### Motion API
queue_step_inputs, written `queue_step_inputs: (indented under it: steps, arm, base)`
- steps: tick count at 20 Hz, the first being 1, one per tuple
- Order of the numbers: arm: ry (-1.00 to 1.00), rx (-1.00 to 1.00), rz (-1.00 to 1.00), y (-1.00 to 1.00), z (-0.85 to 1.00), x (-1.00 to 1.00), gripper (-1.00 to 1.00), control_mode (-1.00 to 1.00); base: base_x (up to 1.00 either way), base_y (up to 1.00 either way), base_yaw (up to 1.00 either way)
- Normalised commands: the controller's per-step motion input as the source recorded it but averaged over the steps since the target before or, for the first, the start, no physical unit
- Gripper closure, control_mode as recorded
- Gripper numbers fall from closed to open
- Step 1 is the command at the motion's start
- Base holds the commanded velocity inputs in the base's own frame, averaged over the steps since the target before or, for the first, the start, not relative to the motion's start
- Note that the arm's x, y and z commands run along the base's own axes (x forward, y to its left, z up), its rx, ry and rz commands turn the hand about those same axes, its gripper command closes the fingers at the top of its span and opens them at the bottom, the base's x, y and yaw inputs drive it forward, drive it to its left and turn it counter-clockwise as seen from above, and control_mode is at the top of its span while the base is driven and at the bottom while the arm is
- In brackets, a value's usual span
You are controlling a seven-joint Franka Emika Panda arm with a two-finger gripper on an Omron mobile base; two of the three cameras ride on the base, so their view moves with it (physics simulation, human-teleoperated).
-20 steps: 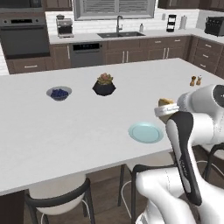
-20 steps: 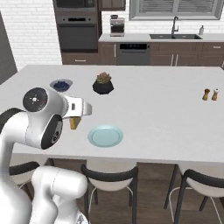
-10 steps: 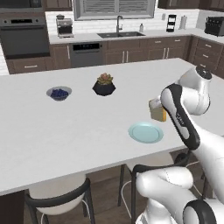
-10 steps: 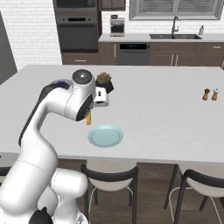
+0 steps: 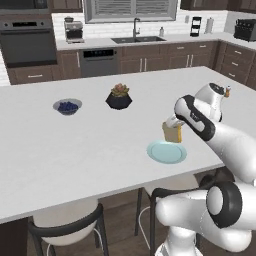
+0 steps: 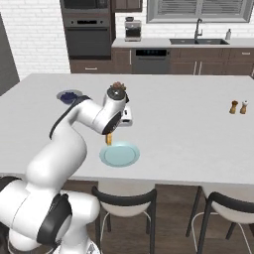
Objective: Start the toaster. Once the lever pops up, take the bread to the plate on the dining counter.
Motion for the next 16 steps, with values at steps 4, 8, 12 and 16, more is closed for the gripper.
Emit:
queue_step_inputs:
  steps: [4,8,12,16]
  arm:
    - [0.0,0.05,0.0,0.14,-0.48,0.16,1.0,-1.0]
    - [0.0,0.04,0.0,0.05,-0.13,-0.12,1.0,-1.0]
    - [-0.01,0.06,0.0,0.13,-0.01,-0.26,1.0,-1.0]
    - [-0.02,0.01,0.0,0.25,-0.31,0.0,1.0,-1.0]
  base:
    - [0.0,0.0,0.0]
    - [0.0,0.0,0.0]
    - [0.0,0.0,0.0]
    - [0.0,0.0,0.0]
